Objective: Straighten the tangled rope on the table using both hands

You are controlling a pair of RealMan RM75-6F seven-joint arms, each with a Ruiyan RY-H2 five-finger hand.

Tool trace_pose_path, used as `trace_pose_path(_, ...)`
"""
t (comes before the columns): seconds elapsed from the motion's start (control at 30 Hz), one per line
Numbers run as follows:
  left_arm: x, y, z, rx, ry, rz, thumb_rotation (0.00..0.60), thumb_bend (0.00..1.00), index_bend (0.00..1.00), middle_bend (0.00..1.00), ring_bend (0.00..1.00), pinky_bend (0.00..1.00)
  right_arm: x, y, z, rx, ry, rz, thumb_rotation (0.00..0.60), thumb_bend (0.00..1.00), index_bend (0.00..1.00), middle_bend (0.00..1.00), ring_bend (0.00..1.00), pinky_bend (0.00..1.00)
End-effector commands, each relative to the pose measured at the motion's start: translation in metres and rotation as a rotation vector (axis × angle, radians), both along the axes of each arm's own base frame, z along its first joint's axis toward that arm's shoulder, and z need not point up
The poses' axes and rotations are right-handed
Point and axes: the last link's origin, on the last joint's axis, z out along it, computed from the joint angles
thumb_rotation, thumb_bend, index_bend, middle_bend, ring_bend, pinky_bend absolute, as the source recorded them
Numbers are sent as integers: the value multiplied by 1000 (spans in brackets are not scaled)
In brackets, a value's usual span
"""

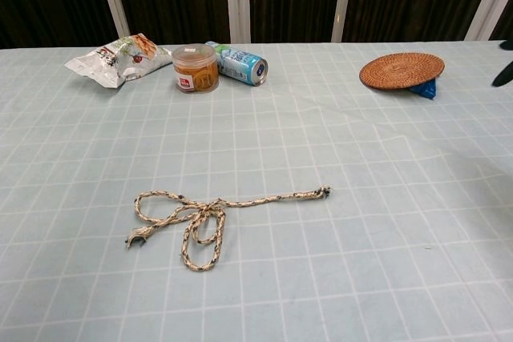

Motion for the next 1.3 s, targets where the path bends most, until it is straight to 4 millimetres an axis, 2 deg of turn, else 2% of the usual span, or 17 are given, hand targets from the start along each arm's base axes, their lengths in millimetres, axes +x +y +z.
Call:
trace_pose_path(0.03, 0, 0, 0, -1, 0, -1, 600, 71, 0, 0, 0, 0, 21, -14, -22, 39, -14, 33, 600, 290, 399, 115, 0, 0)
trace_pose_path(0.2, 0, 1, 0, -4, -2, -4, 600, 71, 0, 0, 0, 0, 42, -24, -53, 92, -7, 57, 600, 291, 422, 125, 0, 0)
trace_pose_path(0.43, 0, 1, 0, -7, -14, -1, 600, 71, 0, 0, 0, 0, 58, -32, -86, 132, 9, 56, 600, 291, 435, 133, 0, 0)
trace_pose_path(1.07, -2, 5, -2, -25, -26, 11, 600, 72, 0, 0, 0, 0, 95, -37, -151, 199, -25, 43, 600, 294, 485, 150, 0, 0)
trace_pose_path(1.3, -2, 6, -2, -32, -36, 17, 600, 72, 0, 0, 0, 0, 104, -41, -165, 199, -16, 42, 600, 347, 518, 151, 0, 0)
